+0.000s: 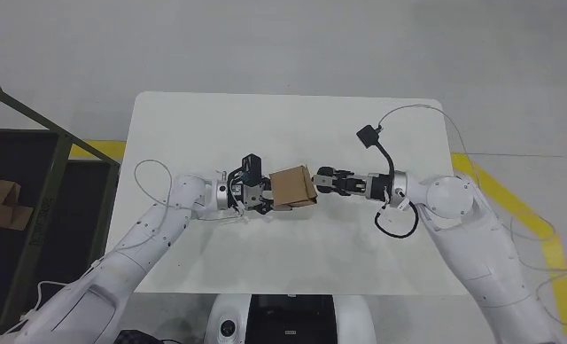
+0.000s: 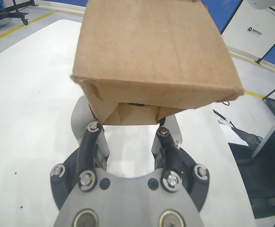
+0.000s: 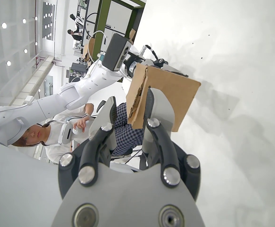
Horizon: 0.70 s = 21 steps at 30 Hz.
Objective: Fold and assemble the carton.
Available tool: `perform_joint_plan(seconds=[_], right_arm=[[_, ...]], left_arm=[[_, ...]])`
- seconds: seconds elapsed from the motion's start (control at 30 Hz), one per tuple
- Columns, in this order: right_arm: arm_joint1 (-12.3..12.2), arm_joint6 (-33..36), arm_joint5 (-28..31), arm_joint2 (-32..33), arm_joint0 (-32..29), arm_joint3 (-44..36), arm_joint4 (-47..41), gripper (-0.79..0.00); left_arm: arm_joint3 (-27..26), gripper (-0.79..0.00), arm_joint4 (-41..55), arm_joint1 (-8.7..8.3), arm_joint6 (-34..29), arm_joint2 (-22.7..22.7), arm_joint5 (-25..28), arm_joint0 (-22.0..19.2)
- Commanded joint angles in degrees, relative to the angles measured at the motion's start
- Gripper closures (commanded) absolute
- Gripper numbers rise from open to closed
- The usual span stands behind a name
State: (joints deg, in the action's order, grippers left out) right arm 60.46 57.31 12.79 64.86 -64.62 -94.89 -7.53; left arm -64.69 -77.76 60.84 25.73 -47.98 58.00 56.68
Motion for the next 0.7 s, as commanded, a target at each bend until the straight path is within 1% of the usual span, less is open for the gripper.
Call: perform_joint_plan(seconds=[0.0,0.17,0.47,0.67], right_arm=[[-0.1,0.2,0.1,0.3,-0.6,-0.7,0.2,-0.185],[-0.1,0.5,0.0,-0.3,-0.9,-0.9,0.3,-0.172],[0.5,0.8,0.0,-3.8,1.0,-0.1,0.7,-0.175],[0.6,0.4,0.2,-4.2,1.8,0.9,0.7,-0.185]], left_arm=[[0.0,-0.286,0.2,0.01,-0.1,0.0,0.0,0.0],[-0.1,-0.283,0.3,0.05,-0.5,0.2,0.0,-0.1],[-0.4,-0.274,0.5,0.05,-1.2,0.3,0.0,0.0],[-0.5,-0.277,0.6,0.04,-1.4,0.2,0.0,0.0]])
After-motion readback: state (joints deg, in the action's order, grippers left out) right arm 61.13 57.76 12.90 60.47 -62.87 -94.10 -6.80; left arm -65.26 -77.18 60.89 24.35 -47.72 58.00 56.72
